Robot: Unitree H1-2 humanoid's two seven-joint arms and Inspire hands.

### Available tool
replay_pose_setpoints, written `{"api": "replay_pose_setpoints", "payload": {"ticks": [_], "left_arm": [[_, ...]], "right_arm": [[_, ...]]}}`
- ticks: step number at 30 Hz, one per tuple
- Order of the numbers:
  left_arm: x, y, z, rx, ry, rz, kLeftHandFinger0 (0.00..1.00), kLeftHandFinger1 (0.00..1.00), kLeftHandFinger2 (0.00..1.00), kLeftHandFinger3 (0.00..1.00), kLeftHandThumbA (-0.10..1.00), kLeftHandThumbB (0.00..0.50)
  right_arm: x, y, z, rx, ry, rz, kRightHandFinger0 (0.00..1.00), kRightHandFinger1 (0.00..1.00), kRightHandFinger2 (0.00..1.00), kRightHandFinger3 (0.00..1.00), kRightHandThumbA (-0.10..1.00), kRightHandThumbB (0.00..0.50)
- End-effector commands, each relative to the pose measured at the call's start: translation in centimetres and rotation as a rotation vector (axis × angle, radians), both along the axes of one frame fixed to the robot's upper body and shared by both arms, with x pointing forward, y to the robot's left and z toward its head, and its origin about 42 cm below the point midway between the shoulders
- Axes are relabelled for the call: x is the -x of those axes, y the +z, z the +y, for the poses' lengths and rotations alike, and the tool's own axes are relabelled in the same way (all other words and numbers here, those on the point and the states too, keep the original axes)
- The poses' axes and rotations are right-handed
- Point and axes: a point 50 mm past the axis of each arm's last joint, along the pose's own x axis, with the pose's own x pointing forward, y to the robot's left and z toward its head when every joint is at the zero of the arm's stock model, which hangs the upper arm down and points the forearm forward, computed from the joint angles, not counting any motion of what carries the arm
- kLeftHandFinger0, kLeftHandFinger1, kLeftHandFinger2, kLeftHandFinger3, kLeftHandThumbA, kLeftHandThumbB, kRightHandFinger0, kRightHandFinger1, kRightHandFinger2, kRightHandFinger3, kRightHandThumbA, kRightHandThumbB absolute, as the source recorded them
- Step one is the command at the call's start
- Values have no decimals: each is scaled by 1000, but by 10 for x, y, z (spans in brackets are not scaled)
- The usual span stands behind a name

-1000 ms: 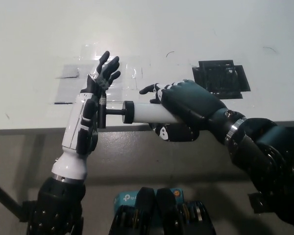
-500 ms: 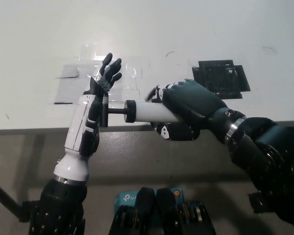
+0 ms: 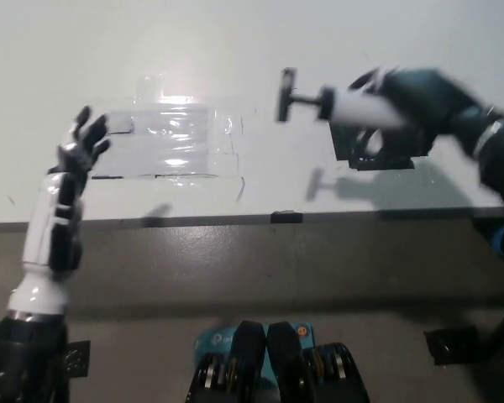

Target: The robot uses right hand to pick up a small white air pumper and uses its left hand to compress it, and then puts it on the desk

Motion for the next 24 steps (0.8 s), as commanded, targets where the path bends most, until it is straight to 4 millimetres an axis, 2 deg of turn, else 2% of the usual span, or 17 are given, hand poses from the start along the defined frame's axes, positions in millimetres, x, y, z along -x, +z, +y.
{"api": "replay_pose_setpoints", "payload": {"ticks": [1, 3, 4, 7, 8, 11, 16, 18, 20, 21, 22, 23, 24], "left_arm": [[8, -2, 13, 20, 20, -45, 1000, 1000, 1000, 1000, 1000, 237], [15, -8, 18, 24, 24, -27, 1000, 1000, 1000, 1000, 1000, 226], [17, -11, 20, 28, 26, -22, 1000, 1000, 1000, 1000, 1000, 222], [23, -17, 23, 35, 31, -9, 1000, 1000, 1000, 1000, 1000, 214], [27, -21, 23, 23, 42, -1, 1000, 1000, 1000, 1000, 1000, 202], [30, -25, 22, 12, 49, 1, 1000, 1000, 1000, 1000, 1000, 192], [35, -33, 20, -13, 49, 31, 1000, 1000, 1000, 1000, 1000, 208], [35, -34, 21, -15, 48, 30, 1000, 1000, 1000, 1000, 1000, 194], [36, -34, 22, -15, 48, 34, 1000, 1000, 1000, 1000, 1000, 193], [36, -34, 23, -18, 50, 35, 1000, 1000, 1000, 1000, 1000, 195], [35, -33, 23, -20, 51, 35, 1000, 1000, 1000, 1000, 1000, 198], [35, -34, 24, -21, 53, 35, 1000, 1000, 1000, 1000, 1000, 199], [35, -34, 24, -22, 54, 35, 1000, 1000, 1000, 1000, 1000, 200]], "right_arm": [[-26, 42, -7, -24, -43, -70, 57, 567, 868, 1000, -100, 136], [-44, 41, -4, 8, -74, -77, 57, 567, 861, 1000, -100, 145], [-55, 40, -4, 21, -81, -82, 37, 543, 853, 964, -100, 162], [-76, 37, -2, 56, -105, -88, 1, 516, 855, 924, -100, 152], [-86, 35, 1, 65, -120, -82, 0, 533, 884, 952, -100, 163], [-98, 28, 4, 66, -125, -81, 19, 577, 918, 952, -100, 180], [-110, 5, 14, 82, -139, -87, 26, 576, 938, 867, -100, 204], [-111, -3, 15, 90, -135, -81, 81, 637, 964, 915, -100, 208], [-112, -13, 15, 110, -124, -55, 195, 722, 1000, 985, -100, 201], [-112, -15, 16, 118, -127, 8, 437, 903, 1000, 1000, 16, 266], [-112, -16, 16, 120, -128, 32, 497, 797, 969, 1000, 73, 261], [-112, -17, 15, 123, -119, 130, 911, 1000, 1000, 1000, 241, 283], [-111, -17, 15, 147, -117, 208, 1000, 1000, 1000, 1000, 333, 311]]}}
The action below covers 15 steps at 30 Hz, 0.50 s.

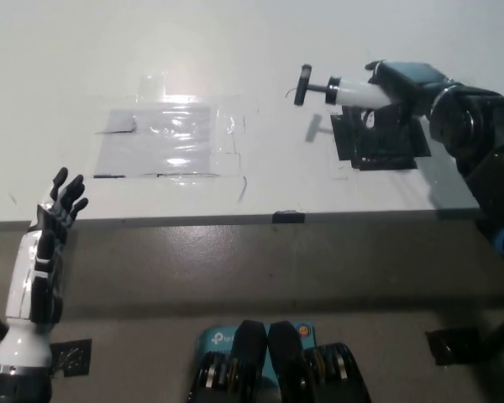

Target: The robot uses right hand to pick up a small white air pumper and uses its left hand to compress it, and then puts it on the desk

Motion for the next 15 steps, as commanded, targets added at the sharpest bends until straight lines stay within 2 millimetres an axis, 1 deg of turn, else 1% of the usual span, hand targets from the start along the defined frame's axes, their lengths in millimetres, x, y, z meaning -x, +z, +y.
{"api": "replay_pose_setpoints", "payload": {"ticks": [1, 2, 4, 6, 8, 10, 13, 14, 15], "left_arm": [[0, 9, 5, -34, 5, -59, 1000, 1000, 1000, 1000, 1000, 201], [0, 10, 6, -31, 3, -60, 1000, 1000, 1000, 1000, 1000, 203], [0, 10, 6, -25, -3, -66, 1000, 1000, 1000, 1000, 1000, 197], [1, 9, 7, -25, 4, -61, 1000, 1000, 1000, 1000, 1000, 200], [2, 8, 7, -26, 5, -52, 1000, 1000, 1000, 1000, 1000, 192], [3, 6, 7, -18, 3, -51, 1000, 1000, 1000, 1000, 1000, 185], [3, 6, 7, -18, 1, -53, 1000, 1000, 1000, 1000, 1000, 183], [3, 6, 7, -19, 2, -55, 1000, 1000, 1000, 1000, 1000, 184], [3, 6, 7, -18, 5, -57, 1000, 1000, 1000, 1000, 1000, 184]], "right_arm": [[-7, 44, 9, 31, 45, 49, 1000, 1000, 1000, 1000, 409, 398], [-7, 44, 10, 43, 54, 59, 1000, 1000, 1000, 1000, 452, 457], [-7, 43, 10, 58, 56, 67, 1000, 1000, 1000, 1000, 496, 493], [-5, 41, 11, 65, 64, 65, 1000, 1000, 1000, 1000, 513, 489], [-3, 39, 10, 77, 63, 52, 1000, 1000, 1000, 1000, 542, 488], [-1, 36, 7, 96, 72, 33, 1000, 1000, 1000, 1000, 599, 486], [1, 35, 2, 63, 58, 38, 1000, 1000, 1000, 1000, 626, 499], [2, 35, 1, 55, 58, 37, 1000, 1000, 1000, 1000, 669, 500], [2, 37, 1, 54, 61, 36, 1000, 1000, 1000, 1000, 689, 500]]}}
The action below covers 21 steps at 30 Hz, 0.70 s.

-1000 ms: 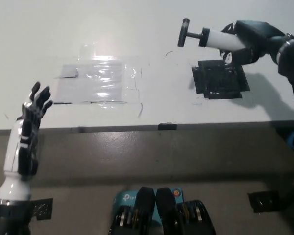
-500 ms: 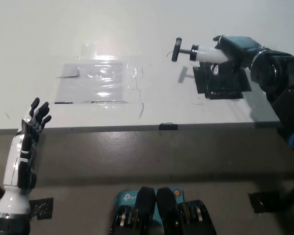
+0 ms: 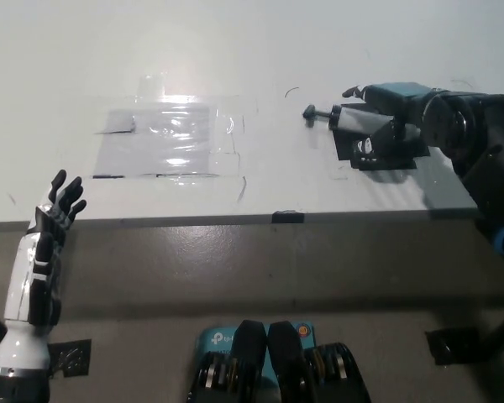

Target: The robot uses right hand to pick up a small white air pumper and uses its left hand to compress it, and then puts it on the desk

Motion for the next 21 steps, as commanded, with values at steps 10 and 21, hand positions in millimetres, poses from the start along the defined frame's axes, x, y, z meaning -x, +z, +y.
{"api": "replay_pose_setpoints", "payload": {"ticks": [10, 21], "left_arm": [[-2, 9, 3, -19, 2, -68, 1000, 1000, 1000, 1000, 1000, 197], [-10, 9, -14, -18, -52, -66, 1000, 1000, 1000, 1000, 1000, 270]], "right_arm": [[32, 107, -7, -353, 133, -417, 1000, 1000, 1000, 1000, 1000, 421], [214, 84, -5, -1040, 296, -860, 1000, 1000, 1000, 1000, 1000, 350]]}}
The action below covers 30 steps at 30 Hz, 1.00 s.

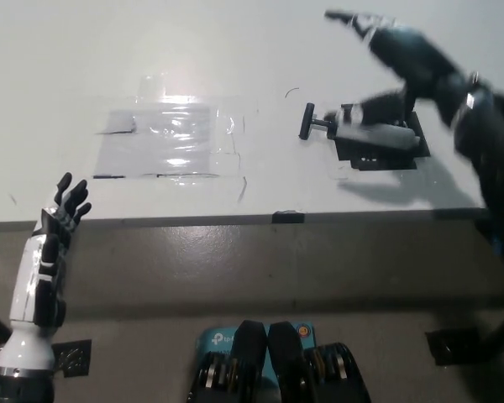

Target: The robot uses right hand to pick up a small white air pumper and uses its left hand to compress it, and then puts it on the desk

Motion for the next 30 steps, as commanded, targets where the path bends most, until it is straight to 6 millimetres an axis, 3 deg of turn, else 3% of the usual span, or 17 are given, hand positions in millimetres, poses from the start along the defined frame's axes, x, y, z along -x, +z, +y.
{"api": "replay_pose_setpoints", "payload": {"ticks": [1, 6, 9, 12, 18, 22, 26, 30], "left_arm": [[-11, 16, -10, -26, -46, -88, 1000, 1000, 1000, 1000, 1000, 267], [-16, 13, -18, -1, -89, -64, 1000, 1000, 1000, 1000, 1000, 263], [-19, 12, -24, -10, -109, -62, 1000, 1000, 1000, 1000, 1000, 264], [-19, 9, -26, -3, -137, -52, 1000, 1000, 1000, 1000, 1000, 274], [-14, -11, -26, -28, -153, 0, 1000, 1000, 1000, 1000, 1000, 286], [-15, -28, -19, -33, -141, 59, 1000, 1000, 1000, 1000, 1000, 301], [-7, -40, -14, -43, -128, 85, 1000, 1000, 1000, 1000, 1000, 289], [-1, -54, -16, -36, -103, 122, 1000, 1000, 1000, 1000, 1000, 281]], "right_arm": [[133, 28, -15, -593, 86, -489, 1000, 1000, 1000, 1000, 1000, 316], [142, -33, -13, -728, 42, -399, 1000, 1000, 1000, 1000, 1000, 285], [143, -66, -15, -816, 5, -336, 1000, 1000, 1000, 1000, 1000, 209], [141, -102, -15, -882, -50, -273, 1000, 1000, 1000, 1000, 1000, 177], [130, -158, -18, -922, -157, -126, 1000, 1000, 1000, 1000, 1000, 181], [125, -181, -17, -906, -197, -50, 1000, 1000, 1000, 1000, 1000, 175], [131, -192, -14, -949, -185, 0, 1000, 1000, 1000, 1000, 1000, 200], [141, -199, -21, -916, -205, 5, 1000, 1000, 1000, 1000, 1000, 187]]}}
